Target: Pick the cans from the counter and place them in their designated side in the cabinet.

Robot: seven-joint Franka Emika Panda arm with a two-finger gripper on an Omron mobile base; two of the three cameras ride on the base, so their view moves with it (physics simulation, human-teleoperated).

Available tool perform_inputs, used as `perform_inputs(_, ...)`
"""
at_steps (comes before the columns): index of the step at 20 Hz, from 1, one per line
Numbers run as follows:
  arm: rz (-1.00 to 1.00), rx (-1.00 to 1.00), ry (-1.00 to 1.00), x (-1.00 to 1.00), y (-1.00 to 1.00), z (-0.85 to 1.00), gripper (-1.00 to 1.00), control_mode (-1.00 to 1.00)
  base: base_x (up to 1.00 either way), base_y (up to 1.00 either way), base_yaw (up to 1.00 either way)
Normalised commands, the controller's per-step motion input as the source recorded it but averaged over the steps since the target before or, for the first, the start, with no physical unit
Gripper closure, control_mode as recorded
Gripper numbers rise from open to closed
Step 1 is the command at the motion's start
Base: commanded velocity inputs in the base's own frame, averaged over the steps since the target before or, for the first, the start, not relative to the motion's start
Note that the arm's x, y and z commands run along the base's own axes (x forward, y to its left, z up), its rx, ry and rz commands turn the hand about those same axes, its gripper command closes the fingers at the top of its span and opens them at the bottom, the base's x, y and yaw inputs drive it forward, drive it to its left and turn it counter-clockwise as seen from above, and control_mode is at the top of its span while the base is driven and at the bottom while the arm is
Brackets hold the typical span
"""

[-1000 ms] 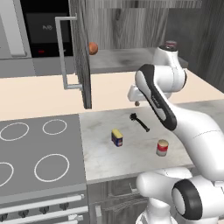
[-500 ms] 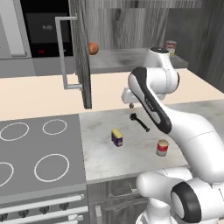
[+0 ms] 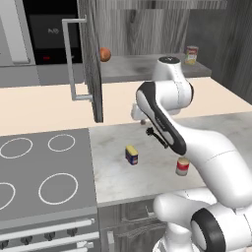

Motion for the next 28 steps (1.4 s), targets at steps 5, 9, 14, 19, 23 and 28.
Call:
perform_inputs(5,0.01,0.0,-0.03,0.0,0.05,-0.02,-1.0,-1.0,0.0,0.0,0.0)
perform_inputs(9,0.01,0.0,-0.01,0.02,0.02,-0.09,-1.0,-1.0,0.0,0.0,0.0)
perform_inputs(14,0.03,0.0,-0.01,0.08,0.05,-0.12,-1.0,-1.0,0.0,0.0,0.0)
perform_inputs(19,0.03,0.0,0.0,0.17,0.05,-0.17,-1.0,-1.0,0.0,0.0,0.0)
perform_inputs(23,0.04,0.0,0.0,0.22,0.06,-0.13,-1.0,-1.0,0.0,0.0,0.0)
perform_inputs(28,0.06,0.0,0.0,0.21,0.05,-0.11,-1.0,-1.0,0.0,0.0,0.0)
